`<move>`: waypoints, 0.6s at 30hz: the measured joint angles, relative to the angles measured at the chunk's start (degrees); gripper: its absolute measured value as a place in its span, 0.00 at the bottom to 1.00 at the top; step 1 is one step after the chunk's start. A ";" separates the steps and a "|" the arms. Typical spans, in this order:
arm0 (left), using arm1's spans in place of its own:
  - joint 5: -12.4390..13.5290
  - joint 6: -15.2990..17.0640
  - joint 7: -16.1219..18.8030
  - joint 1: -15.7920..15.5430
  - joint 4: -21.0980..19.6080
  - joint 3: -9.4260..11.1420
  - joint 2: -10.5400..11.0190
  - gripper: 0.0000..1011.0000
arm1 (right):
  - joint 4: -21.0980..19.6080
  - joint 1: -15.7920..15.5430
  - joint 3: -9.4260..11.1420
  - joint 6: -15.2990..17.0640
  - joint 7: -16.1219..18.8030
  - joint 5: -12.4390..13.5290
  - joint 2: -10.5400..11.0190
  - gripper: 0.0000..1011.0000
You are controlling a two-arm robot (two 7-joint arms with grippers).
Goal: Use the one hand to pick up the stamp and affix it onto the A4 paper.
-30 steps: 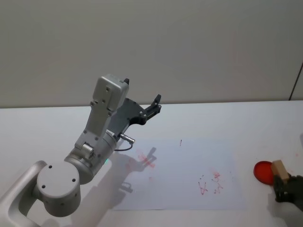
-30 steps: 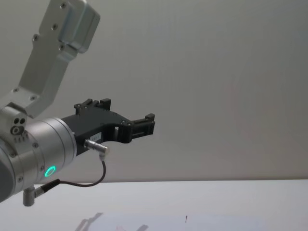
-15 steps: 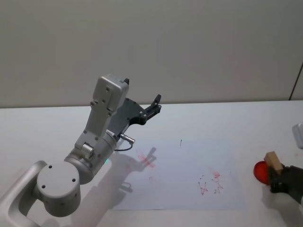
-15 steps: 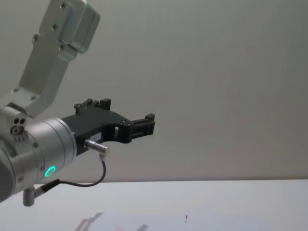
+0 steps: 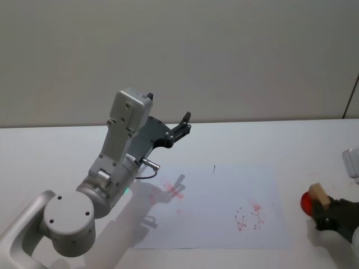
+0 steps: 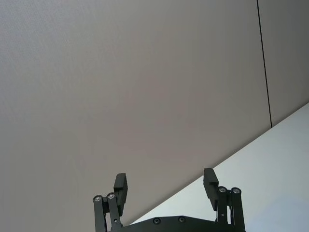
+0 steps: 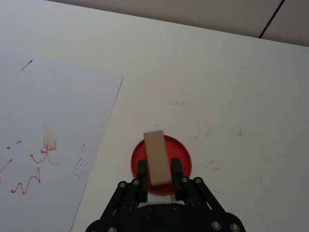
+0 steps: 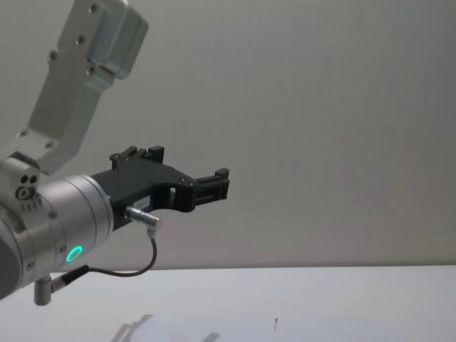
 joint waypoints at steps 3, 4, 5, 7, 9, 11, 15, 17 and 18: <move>0.00 0.00 0.00 0.00 0.00 0.00 0.00 0.99 | 0.11 0.03 0.00 -0.02 0.03 0.02 -0.08 0.34; 0.00 0.00 0.00 0.00 0.00 0.00 0.00 0.99 | 0.18 0.03 0.00 -0.03 0.04 0.04 -0.14 0.37; 0.00 0.00 0.00 0.00 0.00 0.00 0.00 0.99 | 0.20 0.03 0.00 -0.03 0.04 0.04 -0.17 0.40; 0.00 0.00 0.00 0.00 0.00 0.00 0.00 0.99 | 0.25 0.04 0.00 -0.04 0.05 0.05 -0.20 0.45; 0.00 0.00 0.00 0.00 0.00 0.00 0.00 0.99 | 0.34 0.06 0.00 -0.06 0.06 0.07 -0.25 0.51; 0.00 0.00 0.00 0.00 0.00 0.00 0.00 0.99 | 0.39 0.07 0.00 -0.08 0.08 0.08 -0.29 0.57; 0.00 0.00 0.00 0.00 0.00 0.00 0.00 0.99 | 0.46 0.08 0.00 -0.10 0.11 0.10 -0.36 0.71; 0.00 0.00 0.00 0.00 0.00 0.00 0.00 0.99 | 0.48 0.09 0.00 -0.10 0.12 0.10 -0.37 0.76; 0.00 0.00 0.00 0.00 0.00 0.00 0.00 0.99 | 0.50 0.10 0.00 -0.10 0.13 0.11 -0.39 0.81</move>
